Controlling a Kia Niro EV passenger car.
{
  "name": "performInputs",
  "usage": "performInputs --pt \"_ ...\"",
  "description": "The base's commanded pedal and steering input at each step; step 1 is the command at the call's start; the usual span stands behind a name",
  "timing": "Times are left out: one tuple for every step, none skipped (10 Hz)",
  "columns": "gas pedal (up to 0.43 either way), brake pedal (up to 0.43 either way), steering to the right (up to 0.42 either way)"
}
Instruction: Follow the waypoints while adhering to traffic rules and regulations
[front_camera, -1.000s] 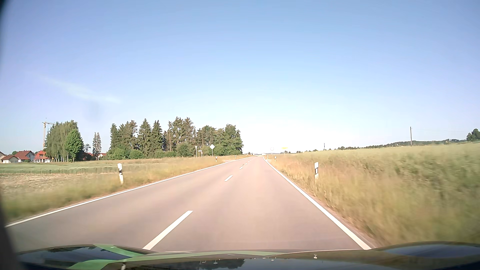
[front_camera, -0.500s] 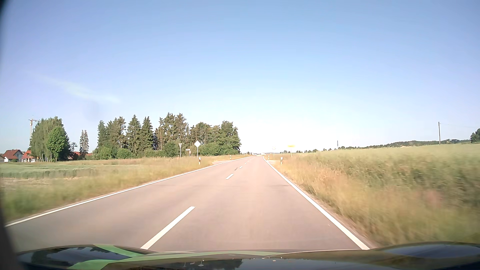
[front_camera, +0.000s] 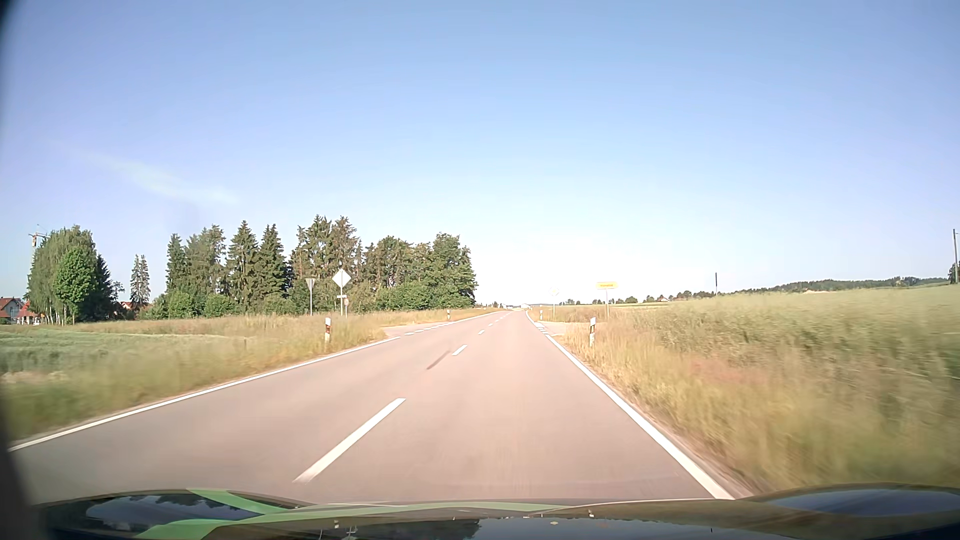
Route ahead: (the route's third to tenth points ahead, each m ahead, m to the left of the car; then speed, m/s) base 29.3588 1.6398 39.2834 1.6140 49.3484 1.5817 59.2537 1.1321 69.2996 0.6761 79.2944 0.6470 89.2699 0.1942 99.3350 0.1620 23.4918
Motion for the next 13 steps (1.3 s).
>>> performInputs --pt "0.220 0.000 0.000" --pt "0.228 0.000 0.000" --pt "0.228 0.000 -0.001" --pt "0.228 0.000 0.000" --pt "0.220 0.000 -0.001" --pt "0.220 0.000 0.000" --pt "0.189 0.000 -0.001" --pt "0.177 0.000 -0.001" --pt "0.177 0.000 -0.001" --pt "0.189 0.000 -0.001" --pt "0.209 0.000 -0.001" --pt "0.228 0.000 -0.001" --pt "0.240 0.000 0.000"
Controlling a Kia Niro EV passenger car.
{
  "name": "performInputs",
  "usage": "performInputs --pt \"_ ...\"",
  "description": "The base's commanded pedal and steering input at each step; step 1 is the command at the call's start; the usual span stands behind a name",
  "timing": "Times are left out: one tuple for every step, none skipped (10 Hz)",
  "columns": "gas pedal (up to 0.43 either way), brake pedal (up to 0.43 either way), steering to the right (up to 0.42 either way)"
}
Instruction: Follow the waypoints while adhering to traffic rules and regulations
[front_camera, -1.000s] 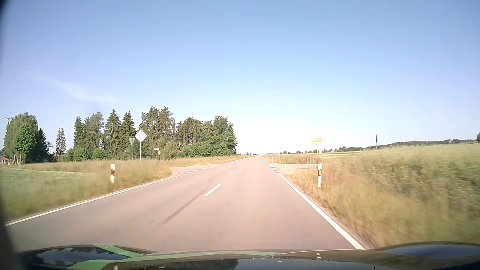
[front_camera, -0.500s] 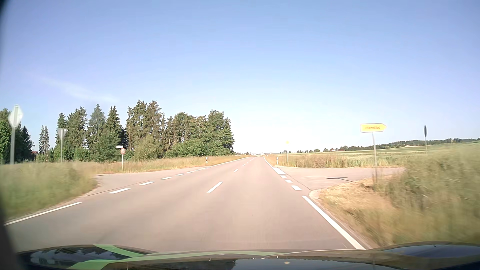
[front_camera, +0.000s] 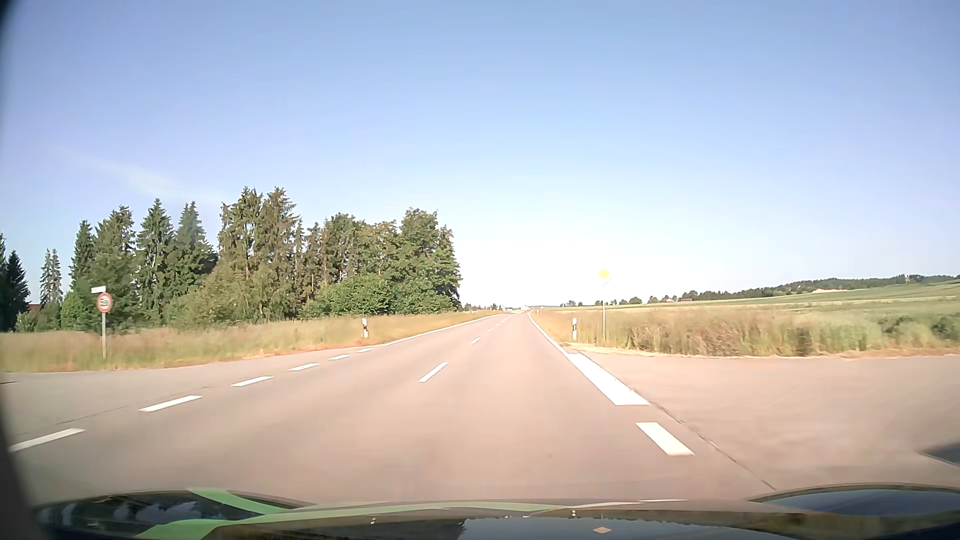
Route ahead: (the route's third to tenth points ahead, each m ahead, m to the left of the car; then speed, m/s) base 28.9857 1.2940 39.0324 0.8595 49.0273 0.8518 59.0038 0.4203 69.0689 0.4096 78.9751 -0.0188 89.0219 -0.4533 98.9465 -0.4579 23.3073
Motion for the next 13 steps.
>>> performInputs --pt "0.248 0.000 0.000" --pt "0.260 0.000 -0.001" --pt "0.268 0.000 0.000" --pt "0.268 0.000 0.000" --pt "0.268 0.000 0.000" --pt "0.280 0.000 -0.001" --pt "0.280 0.000 -0.001" --pt "0.280 0.000 -0.001" --pt "0.287 0.000 -0.001" --pt "0.287 0.000 -0.001" --pt "0.287 0.000 -0.001" --pt "0.287 0.000 0.000" --pt "0.280 0.000 -0.001"
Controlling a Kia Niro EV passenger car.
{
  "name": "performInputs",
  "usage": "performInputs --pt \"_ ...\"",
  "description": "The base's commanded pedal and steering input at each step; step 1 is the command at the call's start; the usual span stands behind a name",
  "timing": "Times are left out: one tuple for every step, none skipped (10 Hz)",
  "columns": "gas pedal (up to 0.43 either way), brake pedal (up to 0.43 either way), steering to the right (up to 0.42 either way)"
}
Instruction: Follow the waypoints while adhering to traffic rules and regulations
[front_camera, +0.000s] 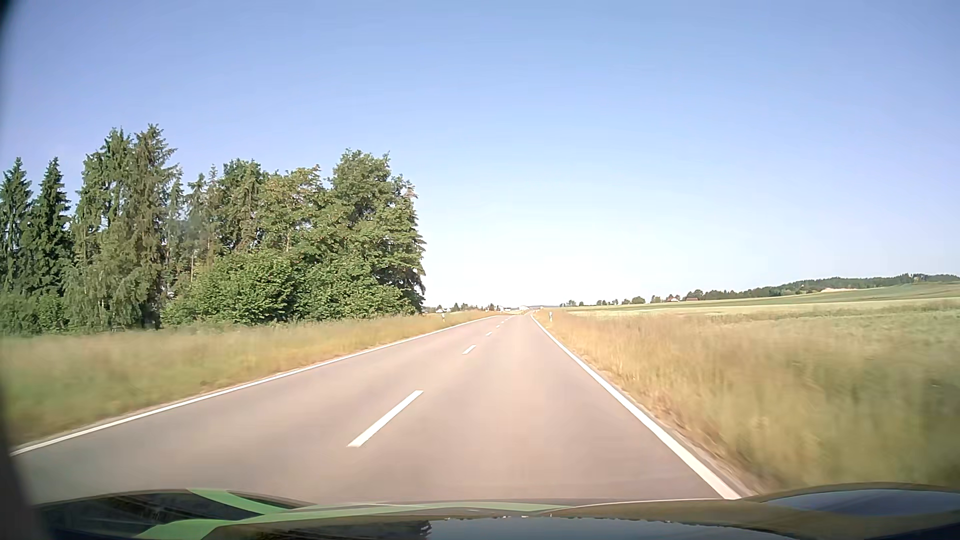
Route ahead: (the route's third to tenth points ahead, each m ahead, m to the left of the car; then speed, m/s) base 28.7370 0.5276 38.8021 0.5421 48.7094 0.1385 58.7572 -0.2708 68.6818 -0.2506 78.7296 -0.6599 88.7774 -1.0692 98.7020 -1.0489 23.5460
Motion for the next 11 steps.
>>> performInputs --pt "0.268 0.000 0.000" --pt "0.248 0.000 0.000" --pt "0.240 0.000 0.000" --pt "0.240 0.000 0.000" --pt "0.240 0.000 0.000" --pt "0.248 0.000 0.000" --pt "0.260 0.000 0.000" --pt "0.260 0.000 0.000" --pt "0.260 0.000 0.000" --pt "0.260 0.000 0.000" --pt "0.240 0.000 0.000"
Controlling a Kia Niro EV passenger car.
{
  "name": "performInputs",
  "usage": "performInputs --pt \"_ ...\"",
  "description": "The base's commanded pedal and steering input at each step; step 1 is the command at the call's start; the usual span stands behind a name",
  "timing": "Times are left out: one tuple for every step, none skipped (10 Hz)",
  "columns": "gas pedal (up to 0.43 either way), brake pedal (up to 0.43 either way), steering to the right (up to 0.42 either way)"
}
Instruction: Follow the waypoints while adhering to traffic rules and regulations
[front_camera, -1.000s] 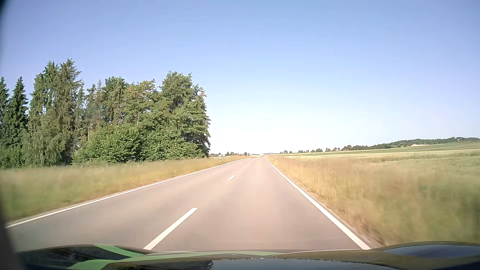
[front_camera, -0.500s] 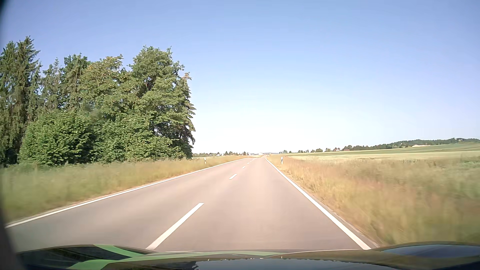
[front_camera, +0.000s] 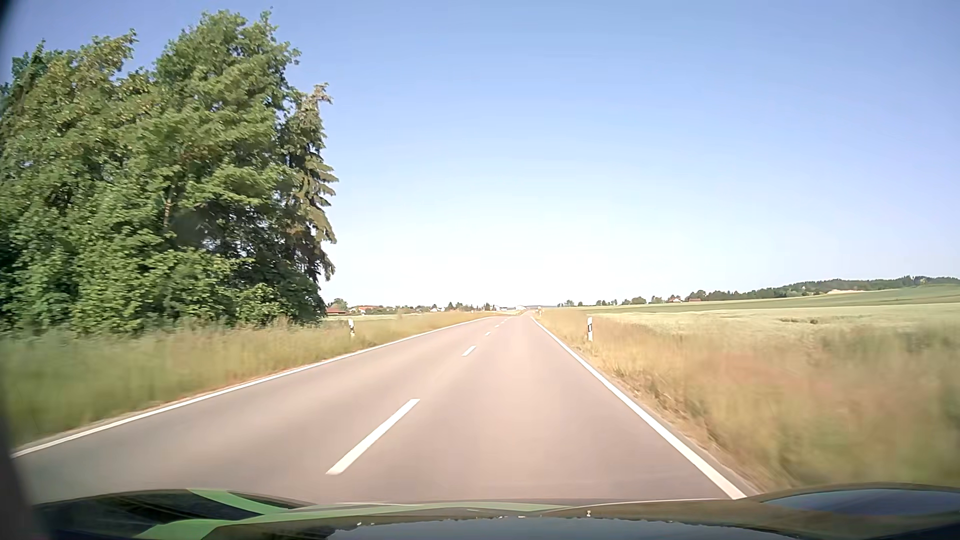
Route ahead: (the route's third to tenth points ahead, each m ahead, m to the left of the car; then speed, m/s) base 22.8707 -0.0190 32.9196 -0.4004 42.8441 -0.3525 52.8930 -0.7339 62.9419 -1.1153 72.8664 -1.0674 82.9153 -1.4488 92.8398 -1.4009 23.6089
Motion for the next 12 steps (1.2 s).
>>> performInputs --pt "0.197 0.000 0.000" --pt "0.177 0.000 0.000" --pt "0.177 0.000 0.000" --pt "0.177 0.000 0.000" --pt "0.177 0.000 0.000" --pt "0.177 0.000 0.000" --pt "0.177 0.000 0.000" --pt "0.177 0.000 0.000" --pt "0.177 0.000 0.000" --pt "0.177 0.000 0.000" --pt "0.177 0.000 0.000" --pt "0.177 0.000 0.000"
